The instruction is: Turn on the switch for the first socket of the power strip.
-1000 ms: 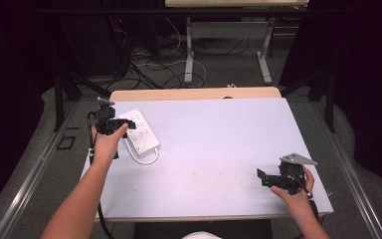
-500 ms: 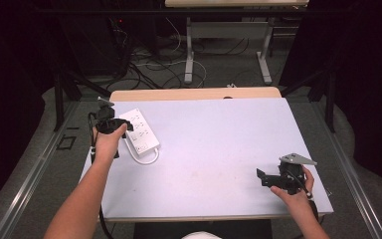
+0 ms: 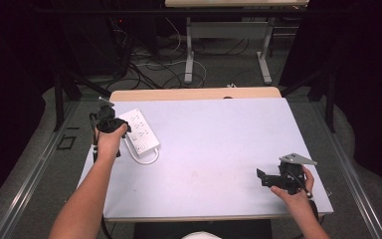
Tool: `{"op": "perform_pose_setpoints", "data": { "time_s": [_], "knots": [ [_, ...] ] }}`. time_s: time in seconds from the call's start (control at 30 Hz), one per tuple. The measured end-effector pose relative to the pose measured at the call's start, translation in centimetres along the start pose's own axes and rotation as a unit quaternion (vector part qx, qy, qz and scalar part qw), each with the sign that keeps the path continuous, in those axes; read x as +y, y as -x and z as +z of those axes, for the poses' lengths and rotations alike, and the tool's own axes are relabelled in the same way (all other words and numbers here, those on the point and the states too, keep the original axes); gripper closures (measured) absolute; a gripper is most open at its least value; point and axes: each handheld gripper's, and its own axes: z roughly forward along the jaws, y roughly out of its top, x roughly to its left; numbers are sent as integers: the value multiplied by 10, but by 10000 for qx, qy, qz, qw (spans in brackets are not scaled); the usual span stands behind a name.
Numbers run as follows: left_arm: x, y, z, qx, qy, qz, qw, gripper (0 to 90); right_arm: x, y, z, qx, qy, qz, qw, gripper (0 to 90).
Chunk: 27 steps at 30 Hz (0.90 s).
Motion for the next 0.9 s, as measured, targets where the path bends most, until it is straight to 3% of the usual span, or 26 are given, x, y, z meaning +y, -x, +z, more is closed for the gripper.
{"op": "perform_pose_setpoints", "data": {
  "time_s": [0.47,0.9],
  "knots": [
    [1,-1,11,102,-165,-55,9998,876,0,0,1,7,-29,-4,10000,21],
    [-2,-3,27,168,-214,-224,9994,898,-1,1,1,4,-16,10,10000,21]
  ]
}}
